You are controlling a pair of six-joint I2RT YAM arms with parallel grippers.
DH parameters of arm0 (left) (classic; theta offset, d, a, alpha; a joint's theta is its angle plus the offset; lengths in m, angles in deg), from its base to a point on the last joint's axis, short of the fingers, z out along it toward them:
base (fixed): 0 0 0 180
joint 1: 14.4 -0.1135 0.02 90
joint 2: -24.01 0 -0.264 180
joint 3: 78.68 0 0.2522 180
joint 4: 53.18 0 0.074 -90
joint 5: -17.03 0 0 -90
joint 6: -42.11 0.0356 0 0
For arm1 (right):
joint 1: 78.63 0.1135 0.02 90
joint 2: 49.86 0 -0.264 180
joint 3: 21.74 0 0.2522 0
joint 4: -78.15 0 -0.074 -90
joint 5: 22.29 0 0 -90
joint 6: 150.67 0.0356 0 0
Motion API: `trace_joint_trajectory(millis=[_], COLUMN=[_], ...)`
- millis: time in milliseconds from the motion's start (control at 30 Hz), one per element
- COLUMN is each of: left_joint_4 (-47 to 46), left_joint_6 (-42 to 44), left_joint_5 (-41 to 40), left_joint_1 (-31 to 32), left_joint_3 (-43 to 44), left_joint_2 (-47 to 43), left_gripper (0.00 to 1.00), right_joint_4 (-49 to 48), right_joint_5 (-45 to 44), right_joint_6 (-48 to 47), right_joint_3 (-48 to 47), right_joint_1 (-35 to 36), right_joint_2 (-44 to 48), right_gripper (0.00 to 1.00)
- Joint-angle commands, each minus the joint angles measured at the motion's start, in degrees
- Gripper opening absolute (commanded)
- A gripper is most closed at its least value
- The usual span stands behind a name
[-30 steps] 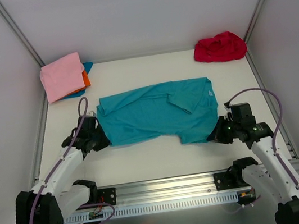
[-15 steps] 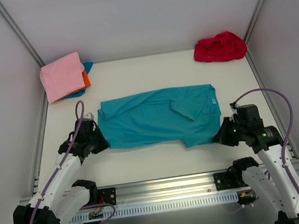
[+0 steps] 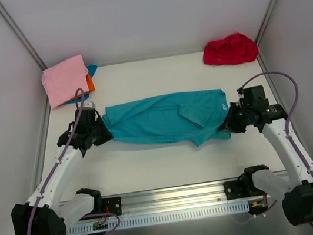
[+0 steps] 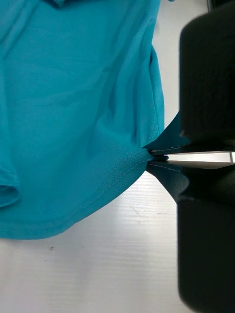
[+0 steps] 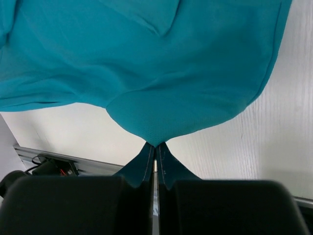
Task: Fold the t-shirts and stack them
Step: Fold the other side of the tshirt into a rectangle
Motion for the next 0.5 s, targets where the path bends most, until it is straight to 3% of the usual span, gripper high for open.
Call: trace_joint_trajectory(millis=[0, 233, 467], left_joint_4=[0.5, -0.5, -1.0], left_joint_6=[1.2, 1.8, 2.1], left_joint_5=[-3.5, -3.7, -4.2], left_joint_1=[0.3, 0.3, 0.4], left_joint_3=[5.0, 10.6, 11.0], left_joint_2=[2.8, 9.6, 12.3], left_gripper=[0.00, 0.00, 0.00], right_joint_4=[-5.3, -11.1, -14.6], right_joint_5=[2.2, 5.7, 8.3], right_joint_6=[-1.7, -1.9, -1.5], right_joint_3=[-4.6, -12.2, -19.9], right_joint_1=[-2.0, -3.7, -4.9], right_joint_2=[-5.4, -19.8, -34.0], right_gripper=[0.00, 0.00, 0.01])
